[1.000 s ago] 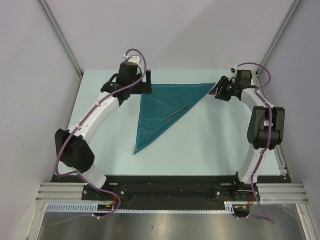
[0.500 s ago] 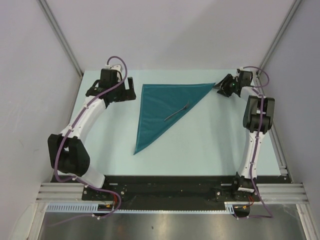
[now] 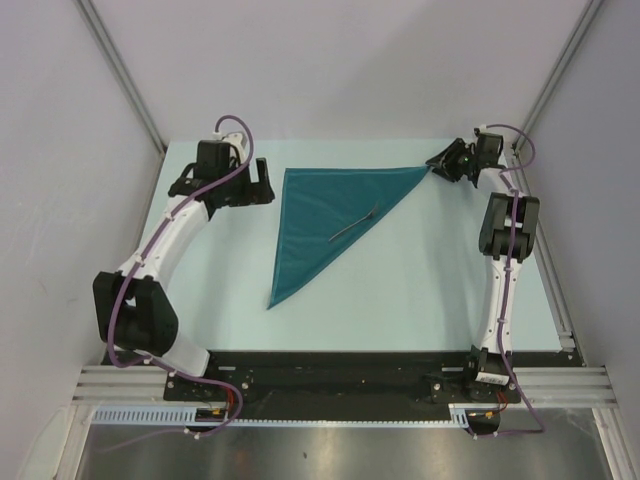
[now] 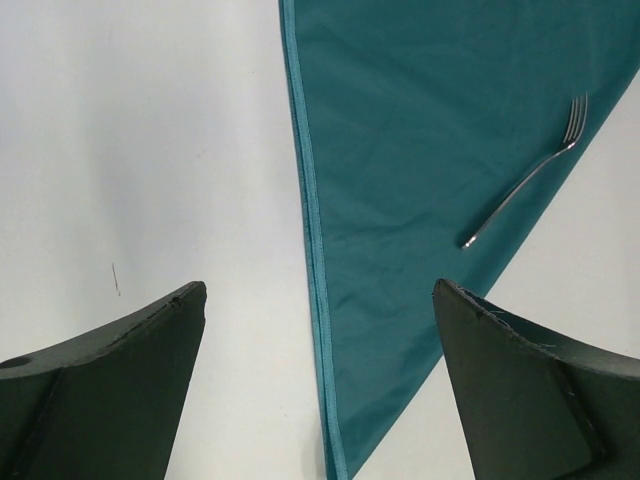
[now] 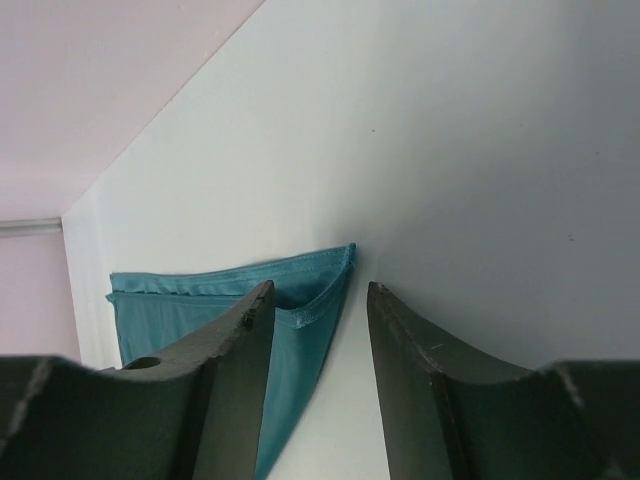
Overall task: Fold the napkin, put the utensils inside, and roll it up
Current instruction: Fold the napkin
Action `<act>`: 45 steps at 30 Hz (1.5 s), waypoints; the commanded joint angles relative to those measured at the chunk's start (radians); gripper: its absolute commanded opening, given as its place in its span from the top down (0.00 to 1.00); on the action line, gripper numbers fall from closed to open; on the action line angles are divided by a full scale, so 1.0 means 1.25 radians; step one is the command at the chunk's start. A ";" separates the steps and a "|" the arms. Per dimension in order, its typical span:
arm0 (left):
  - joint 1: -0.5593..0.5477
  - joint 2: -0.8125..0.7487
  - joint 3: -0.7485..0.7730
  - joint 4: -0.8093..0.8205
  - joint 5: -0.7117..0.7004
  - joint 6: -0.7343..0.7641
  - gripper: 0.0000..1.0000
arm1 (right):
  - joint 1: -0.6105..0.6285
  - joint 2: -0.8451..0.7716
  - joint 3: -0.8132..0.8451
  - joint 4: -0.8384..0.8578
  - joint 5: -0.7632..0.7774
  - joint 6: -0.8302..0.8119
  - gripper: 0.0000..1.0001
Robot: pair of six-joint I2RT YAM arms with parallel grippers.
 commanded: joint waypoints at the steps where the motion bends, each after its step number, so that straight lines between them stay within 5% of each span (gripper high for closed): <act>1: 0.027 -0.002 -0.004 0.021 0.049 -0.004 0.00 | 0.012 0.018 -0.020 -0.023 -0.012 -0.003 0.53; 12: 0.041 0.008 -0.007 0.019 0.062 -0.013 0.00 | 0.029 0.035 -0.009 -0.022 0.015 0.023 0.61; 25: 0.049 0.011 -0.007 0.012 0.062 -0.014 0.00 | 0.045 -0.007 -0.086 0.149 -0.009 0.105 1.00; 35: 0.051 -0.008 -0.005 0.004 0.067 -0.015 0.01 | 0.062 -0.225 -0.384 0.553 -0.080 0.210 1.00; 45: 0.051 -0.042 -0.002 0.004 0.100 -0.025 0.01 | 0.157 -0.392 -0.501 0.527 -0.126 0.118 1.00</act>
